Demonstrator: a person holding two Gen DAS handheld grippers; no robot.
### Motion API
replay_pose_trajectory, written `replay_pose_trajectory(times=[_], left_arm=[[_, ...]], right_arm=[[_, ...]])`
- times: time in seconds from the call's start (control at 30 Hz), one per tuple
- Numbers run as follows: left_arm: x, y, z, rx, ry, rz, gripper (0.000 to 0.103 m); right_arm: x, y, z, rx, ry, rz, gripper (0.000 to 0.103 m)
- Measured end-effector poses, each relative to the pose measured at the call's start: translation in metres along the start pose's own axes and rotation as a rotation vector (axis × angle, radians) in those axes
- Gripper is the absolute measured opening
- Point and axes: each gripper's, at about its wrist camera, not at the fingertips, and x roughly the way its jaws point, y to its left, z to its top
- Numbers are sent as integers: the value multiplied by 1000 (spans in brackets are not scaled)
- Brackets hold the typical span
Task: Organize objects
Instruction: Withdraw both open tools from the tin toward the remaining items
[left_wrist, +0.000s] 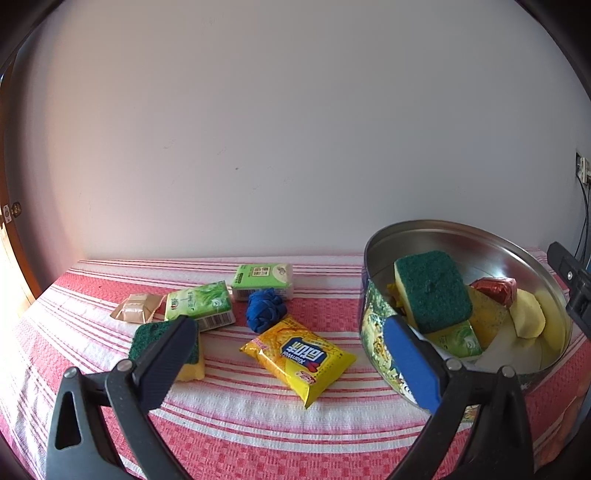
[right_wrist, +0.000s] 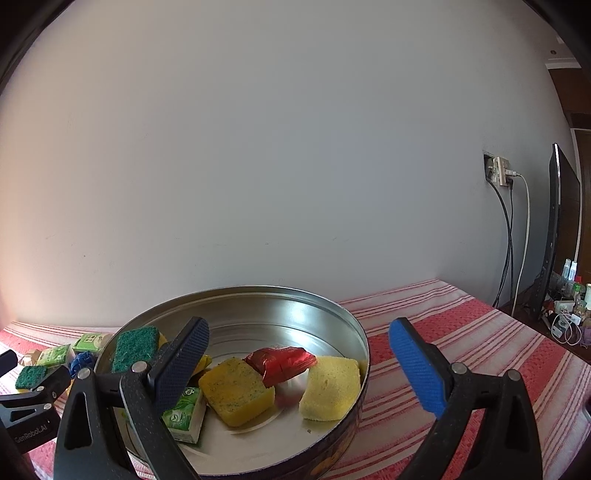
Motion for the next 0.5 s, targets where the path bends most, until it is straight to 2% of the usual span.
replay_pose_trajectory(times=[0.33, 0.5], left_arm=[[-1, 16, -2, -20, 29, -25, 102], [3, 38, -4, -46, 55, 6, 102]], right_arm=[[-18, 17, -6, -12, 18, 47, 100], [-31, 37, -11, -44, 35, 98, 100]])
